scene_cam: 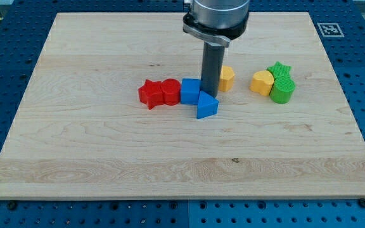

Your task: Move yellow hexagon to the top of yellow heart

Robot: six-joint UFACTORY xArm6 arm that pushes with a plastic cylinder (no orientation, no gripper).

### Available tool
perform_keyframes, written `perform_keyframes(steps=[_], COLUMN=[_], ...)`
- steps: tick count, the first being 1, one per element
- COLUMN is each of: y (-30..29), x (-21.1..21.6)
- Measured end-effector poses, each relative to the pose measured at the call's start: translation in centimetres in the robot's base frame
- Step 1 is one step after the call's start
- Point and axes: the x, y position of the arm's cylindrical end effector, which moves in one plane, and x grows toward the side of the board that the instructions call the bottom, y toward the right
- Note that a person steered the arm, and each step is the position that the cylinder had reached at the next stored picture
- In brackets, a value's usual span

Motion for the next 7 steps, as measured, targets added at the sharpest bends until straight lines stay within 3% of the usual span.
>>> perform_keyframes(steps=[2, 3, 5, 7], y=[-3.2, -2.9, 2.9, 4.3], x=[-1.3, -4.2, -1.4, 0.1])
